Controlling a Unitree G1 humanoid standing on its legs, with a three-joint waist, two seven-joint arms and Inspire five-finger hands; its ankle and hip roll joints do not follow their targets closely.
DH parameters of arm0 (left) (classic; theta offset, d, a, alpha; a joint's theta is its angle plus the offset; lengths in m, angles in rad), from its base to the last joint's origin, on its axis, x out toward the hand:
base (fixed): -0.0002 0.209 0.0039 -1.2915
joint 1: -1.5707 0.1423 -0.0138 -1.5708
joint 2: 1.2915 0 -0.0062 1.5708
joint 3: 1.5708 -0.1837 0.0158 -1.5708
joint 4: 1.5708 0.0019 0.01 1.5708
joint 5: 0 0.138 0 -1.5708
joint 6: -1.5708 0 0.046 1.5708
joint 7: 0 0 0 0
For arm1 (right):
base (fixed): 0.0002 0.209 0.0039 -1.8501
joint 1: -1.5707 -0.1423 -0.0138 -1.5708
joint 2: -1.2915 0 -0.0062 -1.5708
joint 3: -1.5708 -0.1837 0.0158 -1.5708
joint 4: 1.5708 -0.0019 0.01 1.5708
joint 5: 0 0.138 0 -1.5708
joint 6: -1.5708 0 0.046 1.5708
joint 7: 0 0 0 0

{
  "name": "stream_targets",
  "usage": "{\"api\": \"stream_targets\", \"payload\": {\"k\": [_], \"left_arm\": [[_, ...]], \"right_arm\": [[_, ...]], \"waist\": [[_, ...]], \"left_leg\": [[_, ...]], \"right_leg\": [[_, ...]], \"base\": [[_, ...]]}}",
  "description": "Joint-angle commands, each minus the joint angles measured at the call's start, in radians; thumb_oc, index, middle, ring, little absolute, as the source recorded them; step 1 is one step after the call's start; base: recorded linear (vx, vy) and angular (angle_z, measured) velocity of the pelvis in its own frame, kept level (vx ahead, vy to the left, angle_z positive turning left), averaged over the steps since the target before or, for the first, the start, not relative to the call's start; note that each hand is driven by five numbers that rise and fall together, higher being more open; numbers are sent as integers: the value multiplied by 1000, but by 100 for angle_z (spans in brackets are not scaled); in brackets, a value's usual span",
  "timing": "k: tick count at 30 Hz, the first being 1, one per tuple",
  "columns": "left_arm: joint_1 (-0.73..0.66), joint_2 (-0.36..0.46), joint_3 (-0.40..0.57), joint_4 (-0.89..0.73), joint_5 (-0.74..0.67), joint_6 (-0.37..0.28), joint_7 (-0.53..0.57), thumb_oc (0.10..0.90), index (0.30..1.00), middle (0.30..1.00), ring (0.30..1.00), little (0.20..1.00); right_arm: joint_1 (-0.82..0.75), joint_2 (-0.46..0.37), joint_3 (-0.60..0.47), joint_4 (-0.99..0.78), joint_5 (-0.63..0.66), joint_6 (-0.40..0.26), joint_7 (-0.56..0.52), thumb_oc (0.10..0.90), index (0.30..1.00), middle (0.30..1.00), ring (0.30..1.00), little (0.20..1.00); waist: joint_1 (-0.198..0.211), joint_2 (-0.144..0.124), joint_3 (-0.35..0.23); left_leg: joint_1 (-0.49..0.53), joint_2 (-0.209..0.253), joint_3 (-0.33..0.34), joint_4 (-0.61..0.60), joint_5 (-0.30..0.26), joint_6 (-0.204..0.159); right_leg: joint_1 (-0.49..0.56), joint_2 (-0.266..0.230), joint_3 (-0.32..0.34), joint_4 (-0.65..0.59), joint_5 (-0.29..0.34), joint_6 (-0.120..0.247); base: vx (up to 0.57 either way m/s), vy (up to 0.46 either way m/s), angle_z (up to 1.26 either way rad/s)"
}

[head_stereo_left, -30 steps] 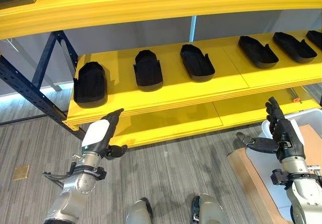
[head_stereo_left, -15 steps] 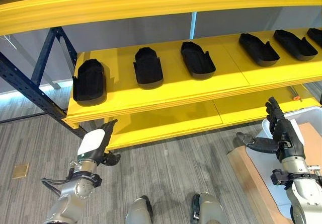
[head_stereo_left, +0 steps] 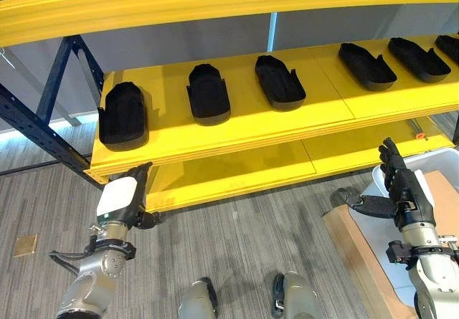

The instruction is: Move parts from the plastic box to the shelf.

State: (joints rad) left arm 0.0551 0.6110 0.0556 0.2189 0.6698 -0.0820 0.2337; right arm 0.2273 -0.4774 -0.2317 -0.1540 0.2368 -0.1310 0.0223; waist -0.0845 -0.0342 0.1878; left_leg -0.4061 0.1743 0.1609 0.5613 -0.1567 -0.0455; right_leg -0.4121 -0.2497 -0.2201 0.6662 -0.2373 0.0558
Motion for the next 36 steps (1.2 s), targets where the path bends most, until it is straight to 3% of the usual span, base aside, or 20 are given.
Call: {"api": "stream_targets", "payload": {"k": [1, 36], "left_arm": [[-101, 75, 90, -55, 35, -10, 99, 900, 1000, 1000, 1000, 1000], [-180, 142, 76, 69, 78, 32, 114, 900, 1000, 1000, 1000, 1000]], "right_arm": [[-84, -50, -82, -114, 14, -105, -16, 900, 1000, 1000, 1000, 1000], [-84, -57, -96, -122, 14, -102, -16, 900, 1000, 1000, 1000, 1000]], "waist": [[-20, -5, -16], [-40, -7, -13]], "left_leg": [[27, 8, -52, 51, -102, 22], [4, 8, -45, 77, -114, 24]], "right_leg": [[73, 16, 45, -115, 60, 28], [43, 22, 65, -97, 59, 28]], "base": [[0, 0, 0], [0, 0, 0]]}}
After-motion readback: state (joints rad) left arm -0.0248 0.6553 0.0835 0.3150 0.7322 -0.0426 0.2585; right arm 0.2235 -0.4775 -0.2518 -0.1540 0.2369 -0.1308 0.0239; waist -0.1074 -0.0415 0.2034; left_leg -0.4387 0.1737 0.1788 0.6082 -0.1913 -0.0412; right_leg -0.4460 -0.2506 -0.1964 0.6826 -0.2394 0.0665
